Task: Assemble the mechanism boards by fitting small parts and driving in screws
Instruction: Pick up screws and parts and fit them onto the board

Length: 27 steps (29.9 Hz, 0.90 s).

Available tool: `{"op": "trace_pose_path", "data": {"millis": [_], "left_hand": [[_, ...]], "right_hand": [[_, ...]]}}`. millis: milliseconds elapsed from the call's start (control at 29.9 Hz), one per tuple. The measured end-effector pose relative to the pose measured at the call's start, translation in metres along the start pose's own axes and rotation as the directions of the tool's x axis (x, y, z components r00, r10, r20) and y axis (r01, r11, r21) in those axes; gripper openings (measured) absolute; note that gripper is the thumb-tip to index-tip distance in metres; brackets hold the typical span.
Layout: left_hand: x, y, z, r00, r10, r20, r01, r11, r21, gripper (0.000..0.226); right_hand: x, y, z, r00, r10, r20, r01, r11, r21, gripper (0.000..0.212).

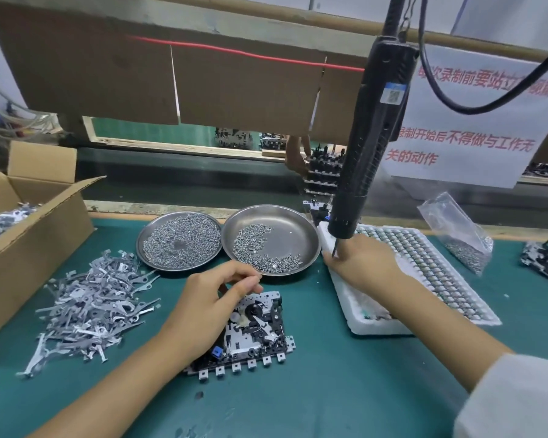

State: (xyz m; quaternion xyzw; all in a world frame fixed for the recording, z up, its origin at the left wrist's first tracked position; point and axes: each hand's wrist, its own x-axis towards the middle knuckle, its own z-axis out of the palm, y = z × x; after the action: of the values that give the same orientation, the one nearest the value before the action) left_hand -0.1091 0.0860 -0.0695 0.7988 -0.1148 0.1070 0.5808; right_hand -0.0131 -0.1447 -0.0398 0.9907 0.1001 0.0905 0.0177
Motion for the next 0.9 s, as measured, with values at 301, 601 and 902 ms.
{"op": "trace_pose_path", "data": {"millis": [301, 601, 902], "left_hand": [[0.0, 0.0, -0.001, 1.0, 0.02, 0.003, -0.02, 1.0, 0.023, 0.016], [0.001, -0.001, -0.003, 0.998, 0.058, -0.023, -0.055, 0.991, 0.122, 0.009], [0.001, 0.001, -0.002, 0.997, 0.052, -0.062, -0.047, 0.996, 0.081, 0.012]], "right_hand": [[0.016, 0.024, -0.007, 0.999, 0.049, 0.018, -0.052, 0.895, 0.443, 0.033], [0.047, 0.015, -0.012, 1.0, -0.018, 0.019, 0.011, 0.951, 0.309, 0.009], [0.056, 0.0, -0.011, 0.999, 0.008, 0.045, -0.015, 0.99, 0.14, 0.019]]}}
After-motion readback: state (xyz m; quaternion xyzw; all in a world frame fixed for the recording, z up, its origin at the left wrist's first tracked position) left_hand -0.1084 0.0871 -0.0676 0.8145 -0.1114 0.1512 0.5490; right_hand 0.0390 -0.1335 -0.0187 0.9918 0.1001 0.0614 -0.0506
